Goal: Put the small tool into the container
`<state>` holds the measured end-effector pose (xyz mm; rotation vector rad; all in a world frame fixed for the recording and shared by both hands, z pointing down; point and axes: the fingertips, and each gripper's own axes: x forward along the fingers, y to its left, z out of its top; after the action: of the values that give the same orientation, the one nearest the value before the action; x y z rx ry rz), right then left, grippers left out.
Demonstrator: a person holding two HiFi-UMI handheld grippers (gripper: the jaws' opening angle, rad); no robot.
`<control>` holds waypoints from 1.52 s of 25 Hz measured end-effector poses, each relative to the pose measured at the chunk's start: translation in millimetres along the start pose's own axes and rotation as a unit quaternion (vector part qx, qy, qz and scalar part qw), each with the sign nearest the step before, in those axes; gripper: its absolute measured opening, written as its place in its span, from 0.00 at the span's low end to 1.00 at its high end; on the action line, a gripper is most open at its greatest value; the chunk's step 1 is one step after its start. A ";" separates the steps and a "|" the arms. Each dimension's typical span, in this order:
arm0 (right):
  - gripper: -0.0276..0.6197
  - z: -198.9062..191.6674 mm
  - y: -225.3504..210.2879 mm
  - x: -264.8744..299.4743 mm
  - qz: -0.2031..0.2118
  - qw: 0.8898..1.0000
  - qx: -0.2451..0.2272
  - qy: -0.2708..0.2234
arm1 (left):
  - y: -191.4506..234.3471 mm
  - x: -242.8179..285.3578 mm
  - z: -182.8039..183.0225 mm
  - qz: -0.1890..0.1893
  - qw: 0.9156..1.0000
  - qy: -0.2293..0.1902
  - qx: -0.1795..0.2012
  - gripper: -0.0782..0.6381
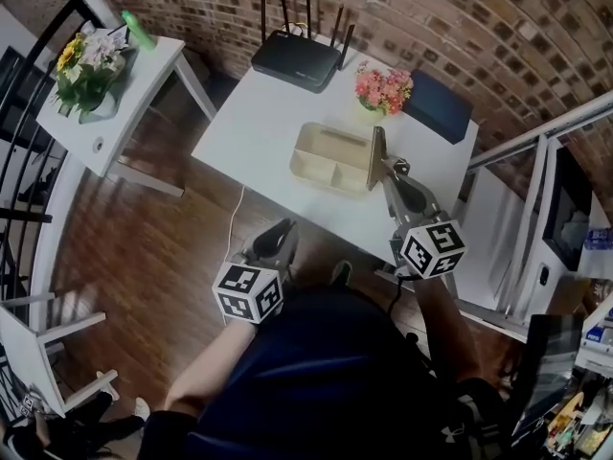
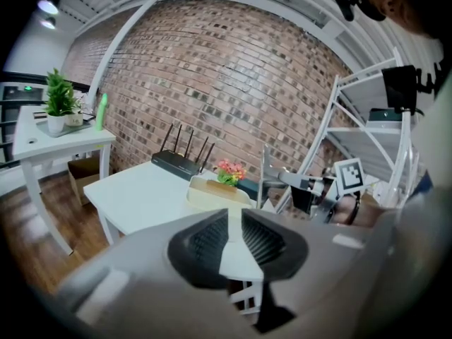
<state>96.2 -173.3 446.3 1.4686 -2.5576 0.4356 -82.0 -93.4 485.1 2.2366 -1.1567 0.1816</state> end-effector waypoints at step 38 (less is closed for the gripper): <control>0.06 -111.5 16.0 62.6 0.019 0.967 -0.186 0.171 | 14.2 -12.3 -6.1 0.031 0.999 -0.002 -0.023 0.19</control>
<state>50.1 -180.2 566.5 1.1056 -2.2417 0.1765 -99.6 -87.6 491.7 2.1642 -1.2206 0.1726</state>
